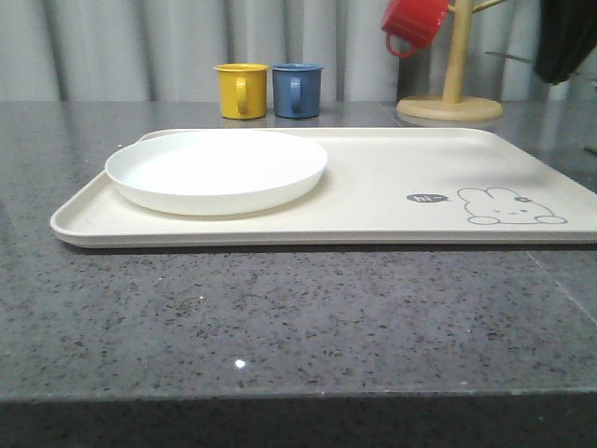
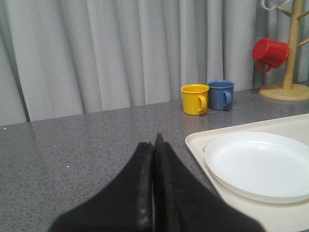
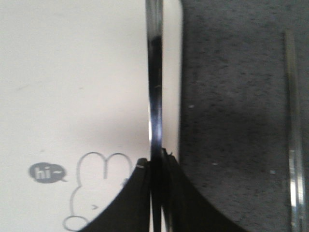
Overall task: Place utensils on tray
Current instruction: 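Grasp the fork with the right gripper and carry it over the tray, then lower the fork onto the tray beside the plate and open the right gripper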
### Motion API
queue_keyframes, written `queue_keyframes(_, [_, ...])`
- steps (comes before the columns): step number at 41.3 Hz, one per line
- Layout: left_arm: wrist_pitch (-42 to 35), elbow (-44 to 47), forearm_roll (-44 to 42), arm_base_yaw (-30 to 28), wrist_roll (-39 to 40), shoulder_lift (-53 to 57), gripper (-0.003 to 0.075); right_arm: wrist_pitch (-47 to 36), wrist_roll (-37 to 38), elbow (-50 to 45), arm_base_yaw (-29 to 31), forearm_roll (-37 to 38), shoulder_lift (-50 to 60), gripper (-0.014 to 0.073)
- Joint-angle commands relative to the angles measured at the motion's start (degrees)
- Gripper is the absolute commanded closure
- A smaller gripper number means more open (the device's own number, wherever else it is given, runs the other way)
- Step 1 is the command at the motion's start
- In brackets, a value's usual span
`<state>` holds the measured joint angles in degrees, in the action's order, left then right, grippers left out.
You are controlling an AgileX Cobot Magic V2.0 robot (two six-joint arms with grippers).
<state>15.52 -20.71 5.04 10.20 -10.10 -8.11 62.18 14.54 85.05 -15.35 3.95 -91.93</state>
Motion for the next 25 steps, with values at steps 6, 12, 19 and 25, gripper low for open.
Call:
queue_keyframes(6, [-4.82,-1.43,0.23,-0.05,0.44,-0.67,0.0739,-1.58,6.35,5.29,-10.28,1.47,-4.3,0.0694])
queue_keyframes(12, [-4.82,-1.43,0.23,-0.05,0.44,-0.67,0.0739,-1.52,10.72,9.86,-14.13,1.6,-9.57,0.0694])
queue_keyframes(19, [-4.82,-1.43,0.23,-0.05,0.44,-0.67,0.0739,-1.58,15.64,12.2,-14.37,1.54,-12.68,0.0694])
queue_keyframes(25, [-4.82,-1.43,0.23,-0.05,0.44,-0.67,0.0739,-1.51,17.74,12.2,-14.37,0.8,-13.68,0.0693])
